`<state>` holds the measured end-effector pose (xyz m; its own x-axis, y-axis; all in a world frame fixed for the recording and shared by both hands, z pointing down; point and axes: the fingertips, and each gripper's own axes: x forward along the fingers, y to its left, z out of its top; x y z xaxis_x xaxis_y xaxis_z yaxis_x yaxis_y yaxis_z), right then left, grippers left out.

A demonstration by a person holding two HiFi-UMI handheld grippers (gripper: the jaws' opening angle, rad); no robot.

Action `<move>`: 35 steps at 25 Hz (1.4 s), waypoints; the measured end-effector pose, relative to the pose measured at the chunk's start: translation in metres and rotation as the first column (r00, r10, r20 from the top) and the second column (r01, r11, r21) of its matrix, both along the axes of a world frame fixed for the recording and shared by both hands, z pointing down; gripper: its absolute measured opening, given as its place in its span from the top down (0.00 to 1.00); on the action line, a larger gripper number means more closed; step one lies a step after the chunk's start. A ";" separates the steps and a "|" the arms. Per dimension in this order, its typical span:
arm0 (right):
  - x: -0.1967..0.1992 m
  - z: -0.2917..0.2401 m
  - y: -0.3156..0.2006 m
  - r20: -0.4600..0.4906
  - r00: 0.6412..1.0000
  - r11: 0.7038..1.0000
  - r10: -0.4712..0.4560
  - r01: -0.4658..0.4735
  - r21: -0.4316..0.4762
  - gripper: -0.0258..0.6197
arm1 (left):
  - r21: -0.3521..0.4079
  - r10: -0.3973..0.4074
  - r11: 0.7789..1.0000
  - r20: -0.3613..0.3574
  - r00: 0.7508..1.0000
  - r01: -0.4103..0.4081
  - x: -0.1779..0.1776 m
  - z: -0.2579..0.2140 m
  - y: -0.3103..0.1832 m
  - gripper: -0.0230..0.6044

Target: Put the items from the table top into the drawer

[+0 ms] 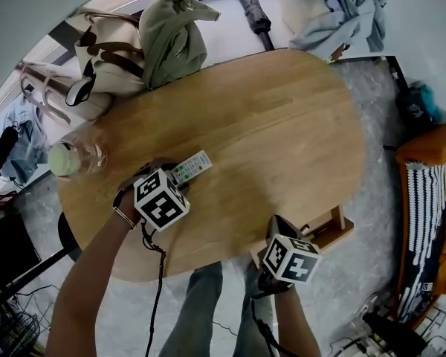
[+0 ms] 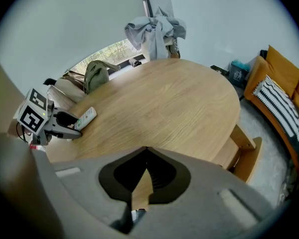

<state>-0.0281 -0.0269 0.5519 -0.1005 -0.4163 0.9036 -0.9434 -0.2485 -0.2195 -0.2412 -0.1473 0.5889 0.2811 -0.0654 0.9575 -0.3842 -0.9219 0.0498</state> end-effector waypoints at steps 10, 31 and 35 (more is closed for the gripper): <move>0.005 -0.002 0.002 0.009 1.000 1.000 0.007 -0.007 0.011 0.95 | -0.025 0.025 0.999 0.021 0.999 -0.024 0.001 0.000 -0.001 0.61; 0.041 -0.017 0.024 0.018 0.997 0.996 0.076 -0.077 0.055 0.95 | 0.064 -0.023 0.998 -0.029 0.999 0.025 0.057 -0.025 0.024 0.62; 0.059 -0.024 0.036 0.015 0.995 0.993 0.101 -0.102 0.063 0.95 | 0.056 -0.021 0.998 -0.042 0.999 0.023 0.078 -0.029 0.039 0.62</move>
